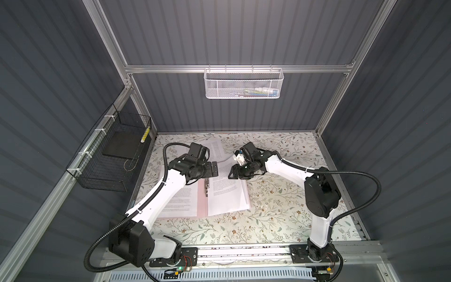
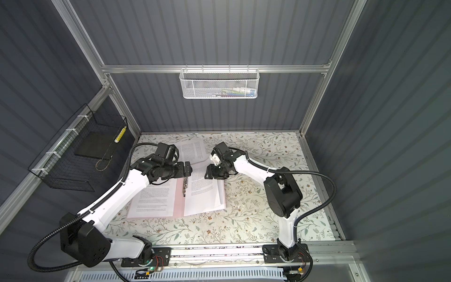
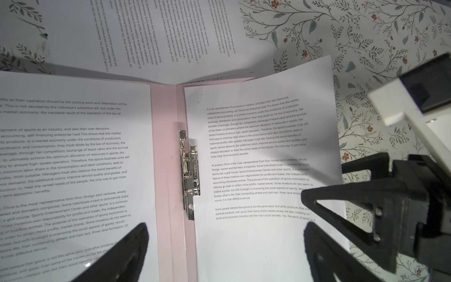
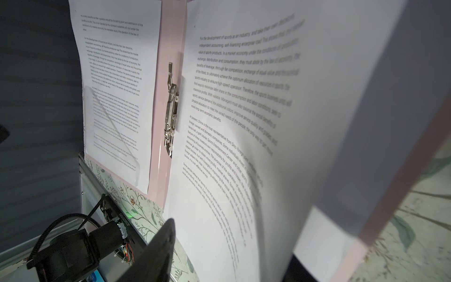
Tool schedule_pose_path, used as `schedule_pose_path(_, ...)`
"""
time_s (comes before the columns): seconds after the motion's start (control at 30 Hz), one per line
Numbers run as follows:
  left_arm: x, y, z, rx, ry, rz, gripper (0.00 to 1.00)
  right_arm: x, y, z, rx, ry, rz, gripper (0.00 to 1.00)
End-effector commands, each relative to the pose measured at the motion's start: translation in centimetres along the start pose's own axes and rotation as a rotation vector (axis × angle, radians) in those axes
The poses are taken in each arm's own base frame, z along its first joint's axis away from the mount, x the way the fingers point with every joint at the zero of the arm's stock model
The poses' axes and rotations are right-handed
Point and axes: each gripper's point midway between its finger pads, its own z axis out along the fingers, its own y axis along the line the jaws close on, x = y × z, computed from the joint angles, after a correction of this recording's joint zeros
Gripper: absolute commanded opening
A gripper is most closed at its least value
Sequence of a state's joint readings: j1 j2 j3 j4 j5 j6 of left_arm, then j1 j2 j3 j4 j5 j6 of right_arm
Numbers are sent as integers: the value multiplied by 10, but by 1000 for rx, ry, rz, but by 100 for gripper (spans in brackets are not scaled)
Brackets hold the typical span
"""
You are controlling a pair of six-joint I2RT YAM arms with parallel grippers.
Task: Put the files into the folder
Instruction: 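Lay the sheet onto the folder and align it under the clip with both grippers, then release the folder and move both grippers toward the far loose sheets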
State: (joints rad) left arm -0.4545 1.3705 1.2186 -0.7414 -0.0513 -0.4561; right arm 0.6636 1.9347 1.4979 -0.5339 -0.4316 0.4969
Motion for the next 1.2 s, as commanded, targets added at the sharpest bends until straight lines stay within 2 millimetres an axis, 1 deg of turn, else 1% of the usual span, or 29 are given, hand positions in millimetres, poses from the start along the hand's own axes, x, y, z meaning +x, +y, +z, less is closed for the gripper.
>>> schedule_pose_path(0.0, -14, -4, -4, 8, -28, -16, 100, 7, -18, -5, 84, 11, 38, 55)
schedule_pose_path(0.03, -14, -4, -4, 4, -29, -18, 100, 6, -20, -7, 102, 4, 42, 56)
schedule_pose_path(0.07, -14, -4, -3, 2, -26, -18, 100, 3, -29, -10, 153, -23, 46, 57)
schedule_pose_path(0.17, -18, -4, 2, -8, -21, -23, 100, -4, -41, -26, 220, -88, 58, 58)
schedule_pose_path(0.27, -28, -3, 10, -21, -12, -37, 100, -15, -49, -51, 247, -186, 62, 62)
schedule_pose_path(0.3, -33, -2, 14, -28, -10, -48, 100, -19, -47, -61, 229, -229, 53, 66)
schedule_pose_path(0.33, -40, 1, 19, -33, -5, -65, 100, -23, -44, -70, 198, -274, 40, 75)
schedule_pose_path(0.37, -45, 3, 25, -35, 0, -77, 100, -26, -43, -79, 179, -310, 35, 86)
schedule_pose_path(0.4, -58, 3, 28, -30, -11, -98, 100, -28, -42, -87, 155, -339, 29, 99)
schedule_pose_path(0.47, -71, 8, 43, -24, -10, -133, 100, -30, -50, -100, 136, -358, 54, 99)
schedule_pose_path(0.53, -84, 20, 62, -30, -3, -182, 100, -37, -60, -116, 110, -433, 87, 99)
schedule_pose_path(0.6, -97, 31, 82, -26, 3, -222, 100, -40, -72, -134, 84, -509, 127, 99)
schedule_pose_path(0.63, -104, 37, 93, -26, 4, -235, 100, -40, -80, -143, 77, -535, 160, 99)
schedule_pose_path(0.7, -116, 49, 111, -40, 11, -254, 100, -39, -90, -157, 56, -556, 205, 99)
schedule_pose_path(0.8, -130, 67, 136, -51, 34, -273, 100, -34, -113, -174, 120, -588, 236, 99)
schedule_pose_path(0.83, -136, 72, 143, -52, 32, -271, 100, -33, -116, -177, 125, -588, 228, 99)
schedule_pose_path(0.9, -142, 81, 157, -45, 47, -280, 100, -31, -115, -179, 100, -577, 205, 99)
schedule_pose_path(1.0, -148, 93, 176, -41, 61, -280, 100, -27, -112, -177, 59, -538, 187, 99)
schedule_pose_path(1.07, -151, 95, 186, -34, 68, -259, 100, -24, -112, -175, 44, -530, 186, 99)
schedule_pose_path(1.17, -147, 103, 201, -45, 107, -246, 100, -20, -116, -171, 28, -509, 198, 99)
